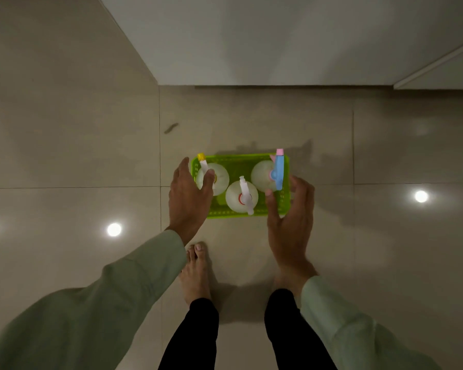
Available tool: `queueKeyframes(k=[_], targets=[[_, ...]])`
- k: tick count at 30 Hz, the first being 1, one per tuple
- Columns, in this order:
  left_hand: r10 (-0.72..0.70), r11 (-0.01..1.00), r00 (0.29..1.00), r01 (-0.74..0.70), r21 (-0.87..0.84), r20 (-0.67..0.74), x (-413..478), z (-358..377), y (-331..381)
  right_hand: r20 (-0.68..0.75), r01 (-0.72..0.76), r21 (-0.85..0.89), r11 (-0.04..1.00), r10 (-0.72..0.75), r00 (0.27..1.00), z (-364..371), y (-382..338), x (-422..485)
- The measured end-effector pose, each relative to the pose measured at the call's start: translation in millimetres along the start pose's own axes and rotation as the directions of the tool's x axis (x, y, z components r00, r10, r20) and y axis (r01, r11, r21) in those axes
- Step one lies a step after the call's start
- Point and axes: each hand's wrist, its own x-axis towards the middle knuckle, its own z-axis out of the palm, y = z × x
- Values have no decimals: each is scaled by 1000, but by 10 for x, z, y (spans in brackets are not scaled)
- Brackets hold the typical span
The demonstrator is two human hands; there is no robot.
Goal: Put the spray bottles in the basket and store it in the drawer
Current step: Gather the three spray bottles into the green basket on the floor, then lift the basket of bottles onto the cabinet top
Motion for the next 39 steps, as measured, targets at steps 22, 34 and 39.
queueKeyframes(k=[22,34,39], targets=[[228,936,973,-210,283,-31,189,198,2,241,0,-221,975,55,969,313,110,633],[282,931,957,-257,259,-63,194,227,-2,207,23,-203,979,20,978,370,107,646],[289,935,956,-269,230,-57,180,256,-4,198,20,-189,982,19,980,392,83,639]])
